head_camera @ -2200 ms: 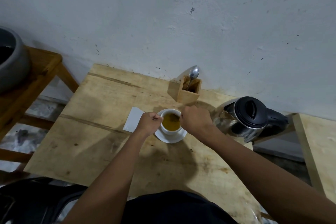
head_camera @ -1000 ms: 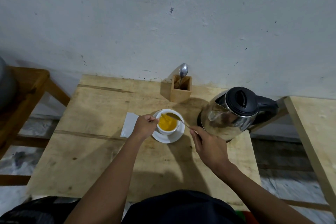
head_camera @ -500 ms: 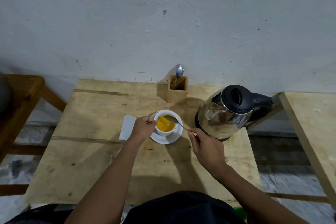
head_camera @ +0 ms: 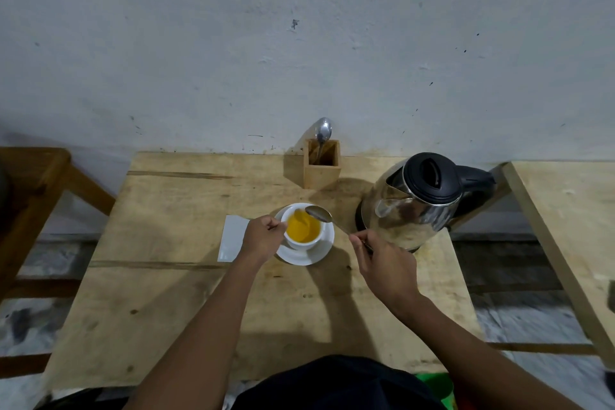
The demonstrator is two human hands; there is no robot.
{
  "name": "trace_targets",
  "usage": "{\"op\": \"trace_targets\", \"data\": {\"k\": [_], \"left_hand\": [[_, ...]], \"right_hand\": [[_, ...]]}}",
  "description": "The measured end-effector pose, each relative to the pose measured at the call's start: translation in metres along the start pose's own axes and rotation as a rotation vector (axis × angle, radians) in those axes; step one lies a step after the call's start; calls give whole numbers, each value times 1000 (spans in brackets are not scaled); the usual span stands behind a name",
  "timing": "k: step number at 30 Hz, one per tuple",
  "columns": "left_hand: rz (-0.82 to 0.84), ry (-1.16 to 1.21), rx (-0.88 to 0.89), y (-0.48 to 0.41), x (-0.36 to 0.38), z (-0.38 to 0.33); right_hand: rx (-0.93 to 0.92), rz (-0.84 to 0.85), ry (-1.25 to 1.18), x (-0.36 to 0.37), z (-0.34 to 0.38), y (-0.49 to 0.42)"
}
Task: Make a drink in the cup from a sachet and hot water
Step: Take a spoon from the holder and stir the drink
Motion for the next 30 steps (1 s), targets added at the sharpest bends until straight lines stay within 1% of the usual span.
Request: {"op": "trace_targets", "data": {"k": [6,10,12,16,20,23,27,30], "left_hand": [[9,4,12,-1,0,0],[12,0,39,-2,0,1],[18,-2,54,-1,-1,-1],[52,-14,76,-1,0,-3],[73,-23,95,-5,0,-1],[74,-11,101,-4,0,-1],[91,-23,111,-4,0,-3],[84,-30,114,-5,0,-4]], "right_hand": [[57,12,2,3,2,10],[239,30,-111,2,4,14],[265,37,-116,3,6,17],[327,-1,-161,3,8,24],[364,15,-326,6,9,32],[400,74,-456,11,7,39],[546,90,-618,19,2,49],[632,84,-639,25,-7,55]]}}
Point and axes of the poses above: each hand's wrist, its own y-axis away from the middle knuckle, its own x-axis out of the palm, z = x × y, the point moved 7 cm from there along -y, towards the middle knuckle, and after that the axes turned 13 degrees about -z, right-handed, at the moved point
